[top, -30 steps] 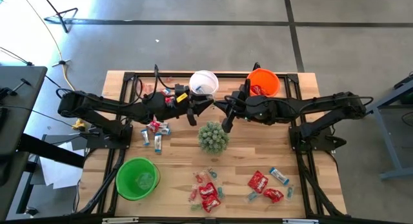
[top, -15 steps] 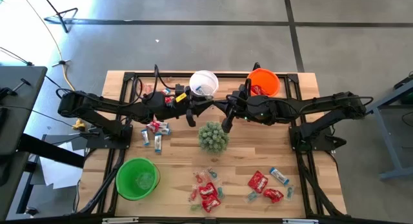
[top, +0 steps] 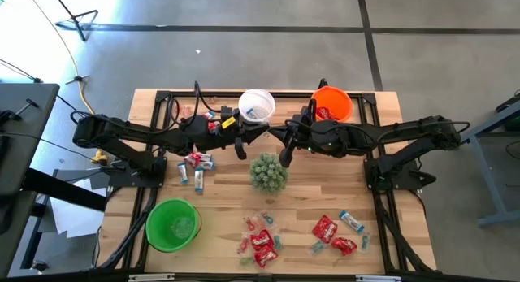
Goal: Sort candy
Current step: Put the green gummy into the green bucket
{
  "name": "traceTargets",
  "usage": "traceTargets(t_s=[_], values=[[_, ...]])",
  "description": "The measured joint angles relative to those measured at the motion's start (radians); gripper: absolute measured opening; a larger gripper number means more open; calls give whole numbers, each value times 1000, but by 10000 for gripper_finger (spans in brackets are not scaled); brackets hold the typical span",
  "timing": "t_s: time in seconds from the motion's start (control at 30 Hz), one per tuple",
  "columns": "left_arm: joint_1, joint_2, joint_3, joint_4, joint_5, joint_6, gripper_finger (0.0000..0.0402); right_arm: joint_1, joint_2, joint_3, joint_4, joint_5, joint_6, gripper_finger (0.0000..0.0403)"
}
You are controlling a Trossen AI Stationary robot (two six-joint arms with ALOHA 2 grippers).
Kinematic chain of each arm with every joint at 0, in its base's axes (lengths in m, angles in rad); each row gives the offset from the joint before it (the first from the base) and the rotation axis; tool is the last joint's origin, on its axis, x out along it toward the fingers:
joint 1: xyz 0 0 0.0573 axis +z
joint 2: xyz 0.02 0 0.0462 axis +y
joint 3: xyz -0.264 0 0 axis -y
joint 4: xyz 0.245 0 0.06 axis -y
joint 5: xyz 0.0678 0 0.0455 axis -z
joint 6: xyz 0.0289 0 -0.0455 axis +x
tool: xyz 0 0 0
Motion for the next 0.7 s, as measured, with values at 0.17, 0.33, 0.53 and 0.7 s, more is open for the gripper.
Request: traceTargets(t_s=[0.17, 0.33, 0.53, 0.7], values=[[0, 0, 0, 0, 2, 0, 3, 0, 0, 0, 0, -1, 31, 22], [0, 0, 0, -1, 5, 0, 2, 0, 0, 0, -1, -3, 31, 66], [-1, 0, 0, -8, 5, 9, 1, 0, -5, 0, -26, -6, 36, 117], [3, 0, 0, -7, 5, 32, 1, 0, -43, 0, -94, -8, 85, 139]])
